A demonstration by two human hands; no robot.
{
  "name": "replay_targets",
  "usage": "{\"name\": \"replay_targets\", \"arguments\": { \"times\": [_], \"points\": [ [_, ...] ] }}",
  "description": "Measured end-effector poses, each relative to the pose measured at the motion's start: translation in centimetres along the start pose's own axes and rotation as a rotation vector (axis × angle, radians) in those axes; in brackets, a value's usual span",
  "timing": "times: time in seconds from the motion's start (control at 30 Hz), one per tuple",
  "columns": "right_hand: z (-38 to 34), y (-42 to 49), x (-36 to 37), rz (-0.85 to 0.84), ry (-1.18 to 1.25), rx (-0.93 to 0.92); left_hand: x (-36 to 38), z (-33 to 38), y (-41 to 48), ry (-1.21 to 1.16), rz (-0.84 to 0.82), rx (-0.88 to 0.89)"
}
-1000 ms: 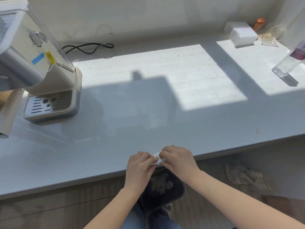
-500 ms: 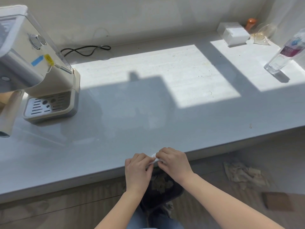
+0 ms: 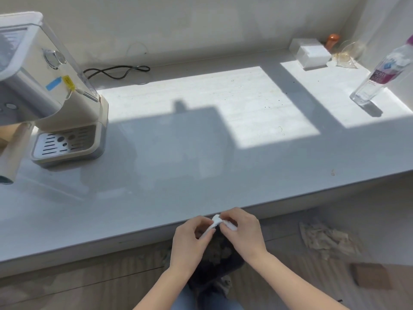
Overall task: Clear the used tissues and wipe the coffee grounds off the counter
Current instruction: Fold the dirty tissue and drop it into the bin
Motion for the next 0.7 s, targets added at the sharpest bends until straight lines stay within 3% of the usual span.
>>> {"name": "replay_targets", "arguments": {
  "times": [0.2, 0.33, 0.5, 0.7],
  "points": [
    [-2.3, 0.9, -0.1, 0.077, 0.421, 0.276, 1.3, 2.3, 0.1, -0.312, 0.234, -0.070],
    [-3.3, 1.1, -0.1, 0.058, 0.607, 0.385, 1.3, 2.7, 0.0, -0.359, 0.270, -0.031],
    [-5.1, 0.6, -0.3, -0.076, 0.798, 0.407, -0.2, 3.0, 0.2, -0.400, 0.301, -0.027],
    [-6.6, 1.3, -1.4, -0.169, 0.913, 0.352, -1.3, 3.7, 0.8, -0.426, 0.200, -0.032]
  ]
}}
Point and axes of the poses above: each hand's wrist, its own y-axis towards the middle knuckle, its own x-axis out of the palm, z = x × y, the point moved 2 cm from there along y, towards the middle knuckle, and after that the axes turned 5 degrees about -y, right-handed, at the moved point
